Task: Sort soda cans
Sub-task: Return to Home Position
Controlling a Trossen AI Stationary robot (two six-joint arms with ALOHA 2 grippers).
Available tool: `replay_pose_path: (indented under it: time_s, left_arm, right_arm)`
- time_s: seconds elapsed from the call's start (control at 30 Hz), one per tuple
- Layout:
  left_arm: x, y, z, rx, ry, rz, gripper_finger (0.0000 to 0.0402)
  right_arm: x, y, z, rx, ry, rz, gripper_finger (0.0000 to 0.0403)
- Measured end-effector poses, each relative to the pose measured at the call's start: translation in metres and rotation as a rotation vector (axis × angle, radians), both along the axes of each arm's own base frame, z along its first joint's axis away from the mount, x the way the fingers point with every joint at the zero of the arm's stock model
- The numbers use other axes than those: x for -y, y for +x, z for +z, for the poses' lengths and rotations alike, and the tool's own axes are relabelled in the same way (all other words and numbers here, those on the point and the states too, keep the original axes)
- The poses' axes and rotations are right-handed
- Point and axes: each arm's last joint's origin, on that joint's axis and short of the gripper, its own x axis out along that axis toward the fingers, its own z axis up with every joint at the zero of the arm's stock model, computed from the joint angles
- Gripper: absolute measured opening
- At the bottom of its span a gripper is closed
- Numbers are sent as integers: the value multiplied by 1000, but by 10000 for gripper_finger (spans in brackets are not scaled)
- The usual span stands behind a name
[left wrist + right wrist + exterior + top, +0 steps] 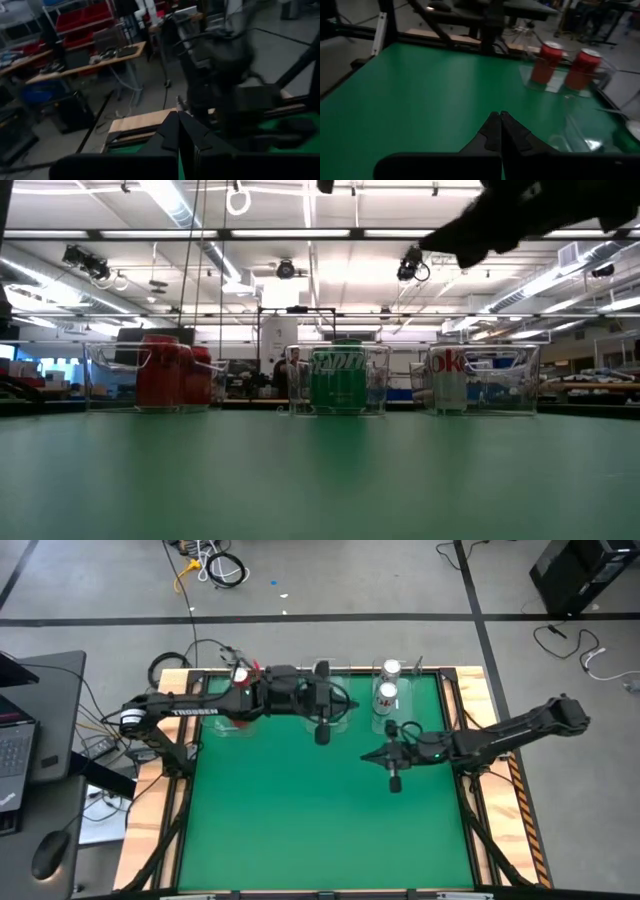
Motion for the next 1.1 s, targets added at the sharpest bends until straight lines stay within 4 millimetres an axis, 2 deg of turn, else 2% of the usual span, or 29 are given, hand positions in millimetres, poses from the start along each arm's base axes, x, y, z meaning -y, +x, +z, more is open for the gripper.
replay_pose_path:
  time_s: [0.27,0.57,0.73,1.1]
  left_arm:
    - [18,2,-37,42,23,-50,1]
    - [35,-20,-70,79,22,-92,1]
    - [43,-45,-89,105,2,-112,1]
    - [45,-119,-131,190,-46,-46,1]
  right_arm:
    - [9,-43,-16,66,33,-57,1]
    - [16,-83,-30,147,77,-62,2]
    - [19,-100,-34,185,80,-59,2]
    - [24,-126,-47,267,93,-56,2]
